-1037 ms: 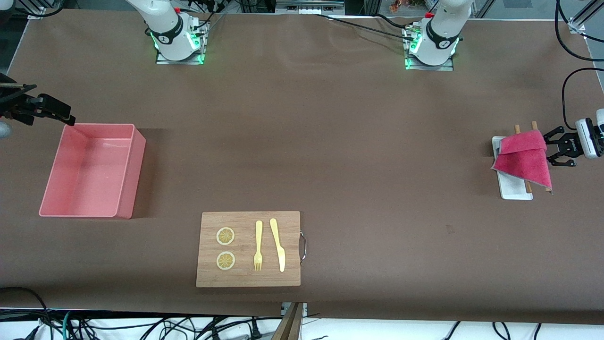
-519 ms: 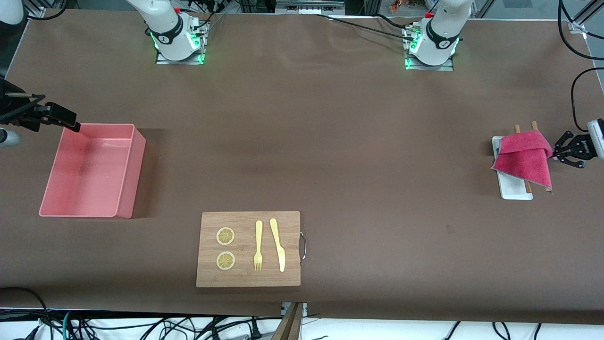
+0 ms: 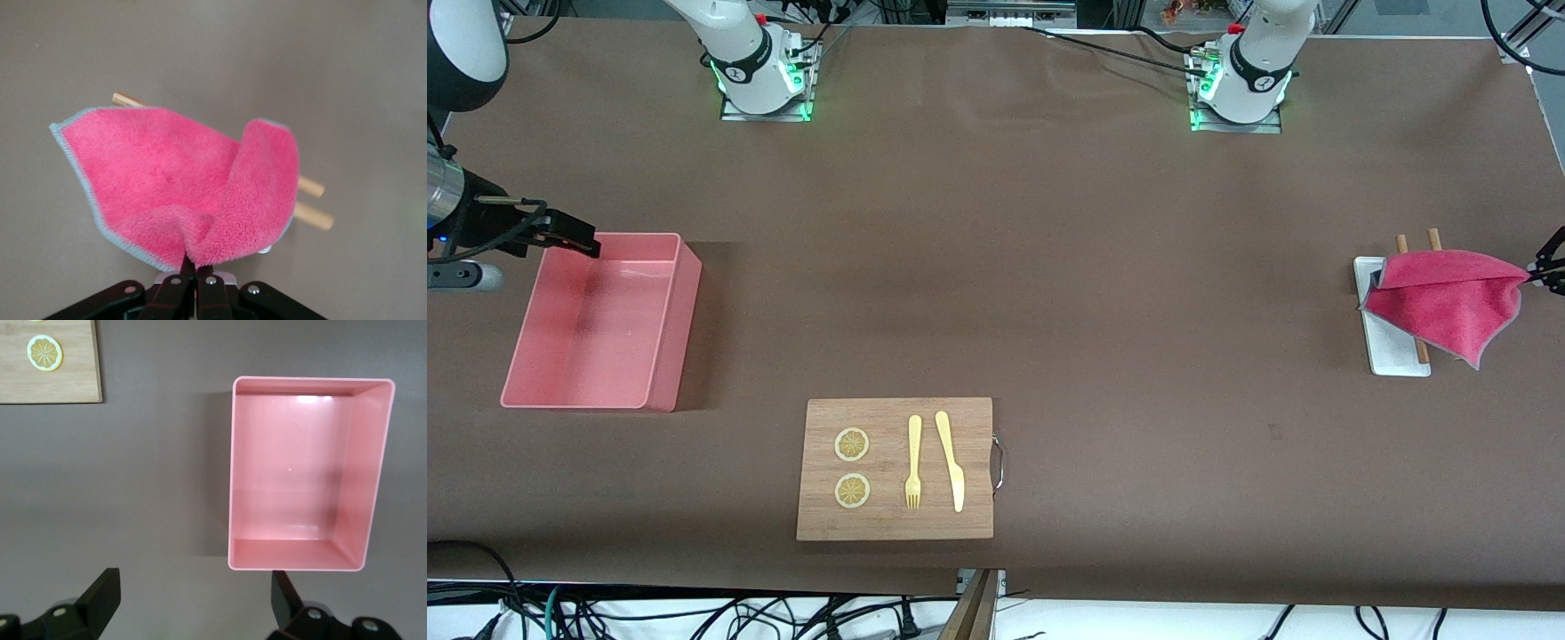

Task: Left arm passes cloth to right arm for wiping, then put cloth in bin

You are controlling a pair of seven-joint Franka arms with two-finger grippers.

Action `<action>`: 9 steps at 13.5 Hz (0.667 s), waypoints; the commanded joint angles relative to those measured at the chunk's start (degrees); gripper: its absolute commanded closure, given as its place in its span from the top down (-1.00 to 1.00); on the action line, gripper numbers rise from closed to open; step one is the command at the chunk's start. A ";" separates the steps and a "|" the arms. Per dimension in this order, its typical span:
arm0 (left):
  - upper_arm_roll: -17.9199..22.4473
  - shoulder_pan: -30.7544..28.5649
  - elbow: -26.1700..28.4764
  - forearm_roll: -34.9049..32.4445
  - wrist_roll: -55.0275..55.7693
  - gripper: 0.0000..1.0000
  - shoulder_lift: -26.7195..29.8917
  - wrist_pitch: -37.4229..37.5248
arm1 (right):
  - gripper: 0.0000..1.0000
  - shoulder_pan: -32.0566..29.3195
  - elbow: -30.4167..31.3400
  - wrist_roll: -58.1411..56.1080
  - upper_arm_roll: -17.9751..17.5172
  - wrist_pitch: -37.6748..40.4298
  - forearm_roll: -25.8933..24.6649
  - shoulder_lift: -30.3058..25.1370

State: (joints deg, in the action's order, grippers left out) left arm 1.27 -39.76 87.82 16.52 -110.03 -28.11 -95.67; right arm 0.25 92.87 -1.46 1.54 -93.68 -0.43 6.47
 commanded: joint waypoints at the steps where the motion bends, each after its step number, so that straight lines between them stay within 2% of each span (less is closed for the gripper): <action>1: 0.04 4.23 0.86 -4.37 11.90 -1.00 4.98 3.46 | 0.99 0.01 2.83 7.30 -2.23 -2.98 0.25 -0.85; 3: -0.04 7.75 0.86 -6.49 22.26 -1.00 7.97 6.36 | 0.99 -0.07 4.85 15.91 -5.13 -6.05 2.26 0.03; 6: -0.04 12.93 0.86 -6.76 36.85 -1.00 10.18 9.70 | 0.99 0.10 6.00 28.66 -9.08 -11.33 8.23 2.66; 9: -0.22 17.86 0.77 -6.67 51.97 -1.00 11.41 11.72 | 0.99 0.72 6.09 42.81 -14.62 -16.86 8.87 5.39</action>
State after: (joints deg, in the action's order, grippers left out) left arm 0.74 -24.55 87.84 11.25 -66.00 -18.20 -85.48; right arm 0.86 98.54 33.99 -10.39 -107.72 7.41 11.08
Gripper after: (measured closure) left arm 0.978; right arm 0.004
